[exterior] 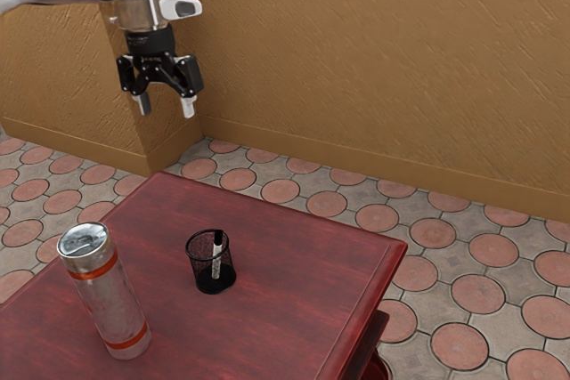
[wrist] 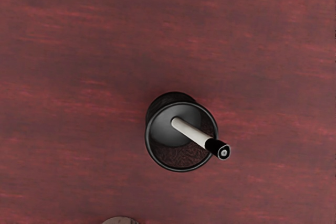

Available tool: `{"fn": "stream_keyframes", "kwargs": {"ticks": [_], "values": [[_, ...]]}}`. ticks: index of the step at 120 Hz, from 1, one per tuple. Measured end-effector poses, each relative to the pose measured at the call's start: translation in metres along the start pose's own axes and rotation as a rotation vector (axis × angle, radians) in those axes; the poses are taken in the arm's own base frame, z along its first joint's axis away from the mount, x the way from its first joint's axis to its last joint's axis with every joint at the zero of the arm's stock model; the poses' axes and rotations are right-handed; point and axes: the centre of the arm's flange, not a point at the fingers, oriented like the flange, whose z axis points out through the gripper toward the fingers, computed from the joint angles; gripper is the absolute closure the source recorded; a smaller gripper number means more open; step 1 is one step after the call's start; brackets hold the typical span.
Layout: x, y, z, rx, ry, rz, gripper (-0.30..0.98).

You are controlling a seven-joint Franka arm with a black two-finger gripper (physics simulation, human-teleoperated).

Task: Take the marker out of the pen holder and place it to the left of the pen holder.

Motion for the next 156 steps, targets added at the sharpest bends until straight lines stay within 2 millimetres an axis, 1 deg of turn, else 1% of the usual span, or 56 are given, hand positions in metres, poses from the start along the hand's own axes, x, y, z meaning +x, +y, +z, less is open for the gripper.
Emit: {"fn": "stream_keyframes", "kwargs": {"ticks": [8,12,16,20,29,33,38,54,71,80,96,113,123,134,156], "values": [[0.001,-0.001,0.001,0.001,-0.003,-0.004,0.02],[0.007,-0.001,0.004,0.006,-0.007,-0.007,0.02],[0.02,0.001,0.011,0.013,-0.016,-0.01,0.02],[0.035,0.002,0.025,0.021,-0.038,-0.015,0.02],[0.067,0.005,0.069,0.036,-0.105,-0.025,0.02],[0.077,0.006,0.088,0.041,-0.134,-0.027,0.02],[0.085,0.007,0.106,0.044,-0.162,-0.033,0.02],[0.097,0.006,0.146,0.029,-0.23,-0.061,0.02],[0.102,0.002,0.179,0.006,-0.29,-0.094,0.02],[0.102,0.008,0.189,0.001,-0.307,-0.1,0.02],[0.103,0.025,0.215,0.017,-0.349,-0.105,0.03],[0.094,0.032,0.241,0.034,-0.41,-0.125,0.13],[0.088,0.039,0.249,0.044,-0.441,-0.128,0.2],[0.082,0.042,0.256,0.054,-0.48,-0.138,0.25],[0.074,0.043,0.259,0.071,-0.531,-0.163,0.36]]}}
